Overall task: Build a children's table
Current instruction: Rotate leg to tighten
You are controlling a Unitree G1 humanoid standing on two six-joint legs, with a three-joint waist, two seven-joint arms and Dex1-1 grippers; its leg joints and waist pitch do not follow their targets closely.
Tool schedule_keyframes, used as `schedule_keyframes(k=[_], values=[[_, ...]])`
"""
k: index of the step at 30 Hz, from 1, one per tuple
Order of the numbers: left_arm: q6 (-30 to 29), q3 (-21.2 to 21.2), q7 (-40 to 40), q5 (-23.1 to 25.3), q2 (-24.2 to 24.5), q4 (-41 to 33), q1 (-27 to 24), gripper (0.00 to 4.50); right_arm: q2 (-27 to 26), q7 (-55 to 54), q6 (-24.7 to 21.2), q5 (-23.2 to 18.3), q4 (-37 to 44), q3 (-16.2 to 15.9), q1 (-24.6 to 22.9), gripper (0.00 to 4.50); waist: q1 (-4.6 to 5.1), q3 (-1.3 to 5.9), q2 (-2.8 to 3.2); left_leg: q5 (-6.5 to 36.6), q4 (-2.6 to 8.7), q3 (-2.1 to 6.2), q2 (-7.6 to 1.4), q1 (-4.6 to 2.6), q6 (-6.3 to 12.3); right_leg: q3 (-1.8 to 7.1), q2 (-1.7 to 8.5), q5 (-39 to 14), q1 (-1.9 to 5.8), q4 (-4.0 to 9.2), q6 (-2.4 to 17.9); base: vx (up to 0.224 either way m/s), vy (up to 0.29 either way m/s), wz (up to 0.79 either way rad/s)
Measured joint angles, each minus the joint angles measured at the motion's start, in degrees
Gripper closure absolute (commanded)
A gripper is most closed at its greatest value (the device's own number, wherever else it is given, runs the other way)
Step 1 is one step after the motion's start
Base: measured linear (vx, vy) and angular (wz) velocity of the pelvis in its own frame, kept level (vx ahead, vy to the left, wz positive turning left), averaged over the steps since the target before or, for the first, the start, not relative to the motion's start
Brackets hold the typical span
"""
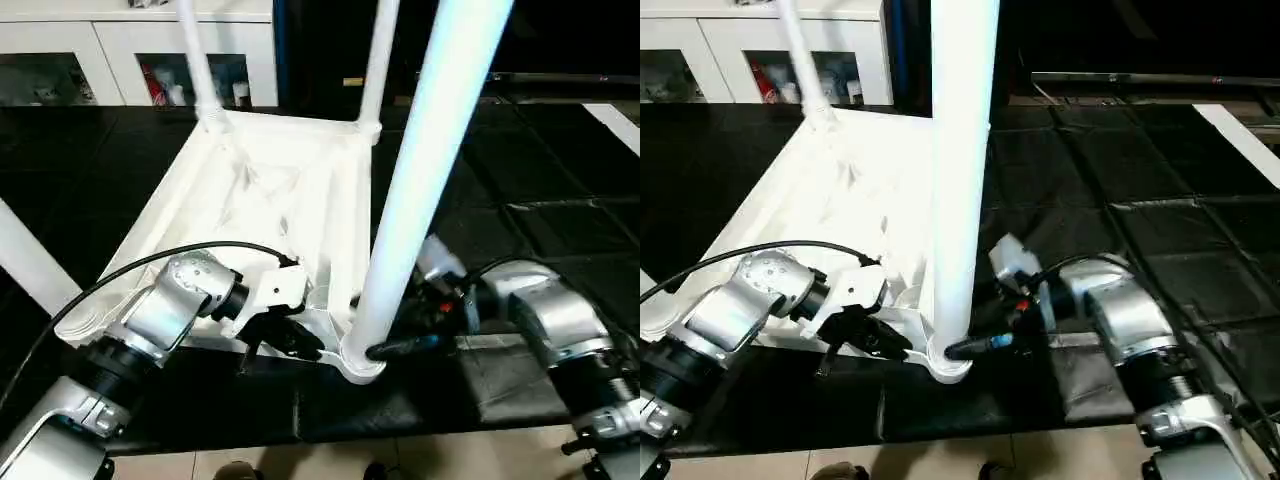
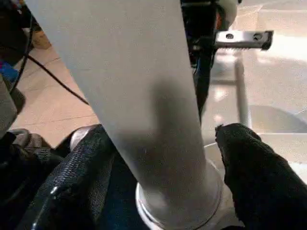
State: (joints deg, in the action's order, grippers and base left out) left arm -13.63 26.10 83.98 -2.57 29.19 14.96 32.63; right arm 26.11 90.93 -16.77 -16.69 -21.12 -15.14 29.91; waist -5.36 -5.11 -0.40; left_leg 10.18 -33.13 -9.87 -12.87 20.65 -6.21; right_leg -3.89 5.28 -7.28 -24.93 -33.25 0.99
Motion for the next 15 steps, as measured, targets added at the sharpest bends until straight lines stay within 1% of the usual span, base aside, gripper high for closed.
schedule_keyframes(k=[1,4,7,11,12,14,15], values=[[0.14,0.07,0.02,0.0,0.01,0.0,0.03,4.5,0.01,0.4,0.0,-0.09,-0.04,-0.12,0.11,1.28,0.0,0.0,0.0,0.0,0.0,0.0,0.0,0.01,0.0,0.0,0.0,-0.01,0.0,0.0,-0.01,0.0,0.0,0.0],[0.46,0.1,0.2,0.04,0.03,0.07,0.1,4.5,0.11,0.76,0.0,-1.16,-0.09,-0.98,0.45,1.56,0.0,0.0,0.0,0.0,-0.01,0.01,-0.01,0.04,0.01,-0.01,0.0,-0.02,0.0,0.0,-0.04,0.0,0.0,0.0],[0.98,0.11,0.34,0.06,-0.01,0.43,0.2,4.5,0.54,0.78,-0.04,-1.75,-0.09,-1.35,0.46,1.78,-0.01,0.0,0.0,-0.01,-0.02,0.01,-0.02,0.14,0.01,-0.01,0.0,-0.03,-0.03,0.0,-0.04,0.0,0.0,0.0],[1.13,0.1,0.72,0.02,-0.03,0.75,0.29,4.5,0.99,0.69,0.1,-2.2,-0.09,-1.64,0.49,2.18,-0.04,0.0,0.0,-0.03,-0.07,0.02,-0.02,0.24,0.04,0.0,0.01,-0.03,-0.03,0.0,-0.05,0.0,0.0,0.0],[1.1,0.09,0.71,0.0,-0.11,0.79,0.35,4.5,0.97,0.69,0.51,-2.2,-0.05,-1.64,0.54,2.18,-0.06,0.01,0.0,-0.03,-0.09,0.02,-0.02,0.25,0.05,0.0,0.01,-0.03,-0.02,-0.01,-0.04,0.0,0.0,0.0],[0.01,-0.19,0.53,-0.14,-0.49,0.91,0.39,4.5,0.69,0.53,0.54,-2.0,-0.07,-1.26,0.48,2.3,-0.06,0.01,-0.01,-0.04,-0.16,0.02,-0.02,0.29,0.06,0.02,0.01,-0.03,-0.02,-0.04,-0.04,0.0,0.0,0.0],[-1.45,-0.51,0.1,-0.39,-0.8,0.91,0.38,4.5,0.08,-0.2,0.24,-1.65,-0.05,-0.69,0.35,2.32,0.05,0.01,-0.01,-0.04,-0.24,0.03,-0.03,0.31,0.06,0.04,0.01,-0.03,-0.02,-0.12,-0.04,0.0,0.0,0.0]])
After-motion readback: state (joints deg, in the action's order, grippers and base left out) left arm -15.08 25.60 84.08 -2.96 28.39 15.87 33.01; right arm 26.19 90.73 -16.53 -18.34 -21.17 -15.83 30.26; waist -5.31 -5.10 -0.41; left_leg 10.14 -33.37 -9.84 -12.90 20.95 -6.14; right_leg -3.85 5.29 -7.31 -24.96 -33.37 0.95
